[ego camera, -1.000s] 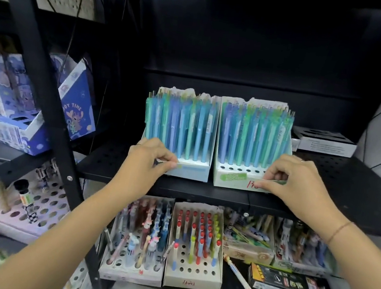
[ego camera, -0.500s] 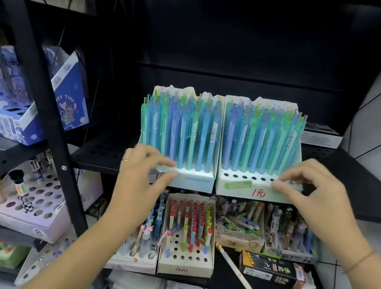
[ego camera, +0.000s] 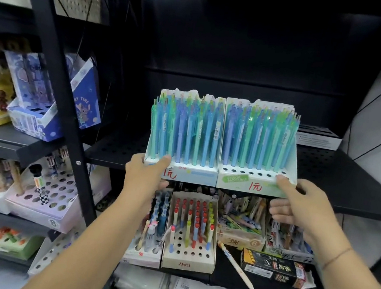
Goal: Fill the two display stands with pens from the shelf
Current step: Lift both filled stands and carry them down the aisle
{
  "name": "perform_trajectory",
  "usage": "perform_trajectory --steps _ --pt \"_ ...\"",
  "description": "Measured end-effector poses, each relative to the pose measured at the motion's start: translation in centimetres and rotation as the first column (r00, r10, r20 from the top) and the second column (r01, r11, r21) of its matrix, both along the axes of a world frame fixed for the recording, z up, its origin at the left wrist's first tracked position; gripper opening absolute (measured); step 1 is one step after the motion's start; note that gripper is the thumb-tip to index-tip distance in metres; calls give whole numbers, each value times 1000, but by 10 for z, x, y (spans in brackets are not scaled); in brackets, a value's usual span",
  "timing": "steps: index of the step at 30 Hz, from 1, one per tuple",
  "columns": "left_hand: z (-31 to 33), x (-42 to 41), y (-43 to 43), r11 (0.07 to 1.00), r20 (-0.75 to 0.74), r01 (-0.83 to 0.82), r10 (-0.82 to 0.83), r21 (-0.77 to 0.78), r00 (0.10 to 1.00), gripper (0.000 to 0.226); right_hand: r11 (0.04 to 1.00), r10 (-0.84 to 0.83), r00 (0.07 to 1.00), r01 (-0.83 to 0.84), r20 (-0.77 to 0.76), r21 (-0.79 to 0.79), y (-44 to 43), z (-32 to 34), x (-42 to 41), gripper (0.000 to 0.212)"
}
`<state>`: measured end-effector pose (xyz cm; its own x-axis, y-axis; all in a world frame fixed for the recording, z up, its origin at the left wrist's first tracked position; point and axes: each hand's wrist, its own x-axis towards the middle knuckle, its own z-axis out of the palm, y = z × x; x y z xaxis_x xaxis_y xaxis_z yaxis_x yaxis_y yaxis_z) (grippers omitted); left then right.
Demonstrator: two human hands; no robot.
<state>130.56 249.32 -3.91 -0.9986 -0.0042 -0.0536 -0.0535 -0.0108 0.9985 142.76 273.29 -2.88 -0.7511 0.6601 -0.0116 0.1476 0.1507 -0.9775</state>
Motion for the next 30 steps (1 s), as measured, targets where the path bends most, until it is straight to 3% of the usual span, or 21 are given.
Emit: perform_trajectory --steps 7,10,15,19,22,25,30 --pt "-1 19 0 999 -22 -32 33 22 999 40 987 -89 985 67 -149 -144 -5 -5 11 29" --pt "-5 36 -7 994 31 -5 2 106 1000 53 990 -49 989 30 -142 -135 -3 -9 23 23" --pt "1 45 -19 956 136 144 -183 255 974 43 977 85 991 -104 -108 -184 2 -10 34 22" --pt "14 40 -27 948 232 269 -303 169 924 47 905 239 962 -269 -130 -329 10 2 29 29" --pt "19 37 -32 924 259 336 -375 183 890 54 886 245 956 -289 -163 -362 11 5 23 25" --pt "21 38 -34 892 243 340 -416 298 876 57 899 218 957 -273 -191 -343 9 0 22 19" --pt "13 50 -40 881 156 321 -392 348 907 34 911 191 952 -263 -241 -318 -3 -5 34 21"
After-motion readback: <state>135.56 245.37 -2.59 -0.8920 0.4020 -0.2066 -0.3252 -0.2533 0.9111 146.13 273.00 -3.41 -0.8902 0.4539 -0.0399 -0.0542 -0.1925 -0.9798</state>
